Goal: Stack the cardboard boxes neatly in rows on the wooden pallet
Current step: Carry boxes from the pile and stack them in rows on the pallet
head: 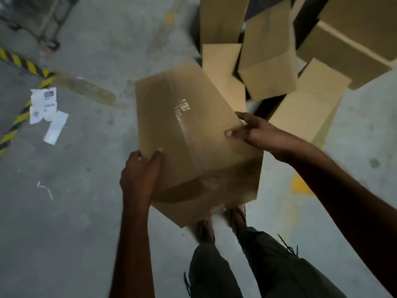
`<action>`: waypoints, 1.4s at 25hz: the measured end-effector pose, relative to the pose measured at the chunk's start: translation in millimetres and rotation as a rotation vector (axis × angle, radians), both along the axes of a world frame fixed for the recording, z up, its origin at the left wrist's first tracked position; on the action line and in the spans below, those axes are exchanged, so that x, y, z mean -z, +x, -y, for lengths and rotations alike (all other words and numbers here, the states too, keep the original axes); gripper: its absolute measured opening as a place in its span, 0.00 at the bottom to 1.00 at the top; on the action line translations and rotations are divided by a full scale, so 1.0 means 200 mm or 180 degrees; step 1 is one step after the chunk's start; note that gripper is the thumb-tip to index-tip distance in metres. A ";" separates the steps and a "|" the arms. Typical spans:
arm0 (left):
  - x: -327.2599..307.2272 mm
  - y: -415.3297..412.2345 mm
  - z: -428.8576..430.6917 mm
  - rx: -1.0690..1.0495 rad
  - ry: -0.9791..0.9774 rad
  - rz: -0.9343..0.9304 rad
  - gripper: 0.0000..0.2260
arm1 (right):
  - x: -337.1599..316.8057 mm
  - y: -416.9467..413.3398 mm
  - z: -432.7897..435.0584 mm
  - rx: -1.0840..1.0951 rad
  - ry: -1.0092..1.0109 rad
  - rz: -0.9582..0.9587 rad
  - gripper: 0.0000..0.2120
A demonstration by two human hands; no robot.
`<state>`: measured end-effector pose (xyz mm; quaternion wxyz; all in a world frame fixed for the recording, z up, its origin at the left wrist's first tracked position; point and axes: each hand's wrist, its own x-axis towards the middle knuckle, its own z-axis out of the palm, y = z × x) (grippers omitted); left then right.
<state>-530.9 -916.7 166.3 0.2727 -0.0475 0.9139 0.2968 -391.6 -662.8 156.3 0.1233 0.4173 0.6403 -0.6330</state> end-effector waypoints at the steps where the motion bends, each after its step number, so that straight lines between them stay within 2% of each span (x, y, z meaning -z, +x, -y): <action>1: -0.12 0.07 -0.02 0.0206 -0.0021 -0.0131 0.31 | -0.10 0.10 0.01 0.0078 -0.0074 -0.0090 0.40; 4: -0.39 0.24 -0.03 0.0717 0.0344 -0.0422 0.29 | -0.41 0.43 0.07 0.0460 -0.0175 -0.0374 0.38; 8: -0.60 0.47 -0.07 0.1262 0.1067 -0.0230 0.25 | -0.72 0.95 0.30 0.1040 0.0020 -0.0525 0.43; 13: -0.82 0.84 -0.19 0.2203 0.1609 -0.0451 0.26 | -0.93 1.52 0.59 0.2129 0.0343 -0.0779 0.46; 16: -0.90 1.10 -0.30 0.2738 0.1907 -0.0300 0.27 | -1.00 1.86 0.71 0.2731 0.0521 -0.0839 0.48; 22: -1.03 1.87 -0.50 0.3844 0.2229 -0.0090 0.43 | -1.07 2.58 0.91 0.3421 0.1121 -0.0724 0.56; 26: -1.00 2.55 -0.60 0.4315 0.2330 0.0168 0.41 | -1.08 3.22 1.01 0.3877 0.1272 -0.0455 0.60; 32: -0.97 3.39 -0.73 0.4703 0.2308 0.0589 0.40 | -1.12 4.00 1.06 0.4443 0.1215 -0.0275 0.46; 35: -0.95 3.74 -0.85 0.4956 0.2200 0.0709 0.41 | -1.08 4.34 1.03 0.4712 0.1121 -0.0195 0.50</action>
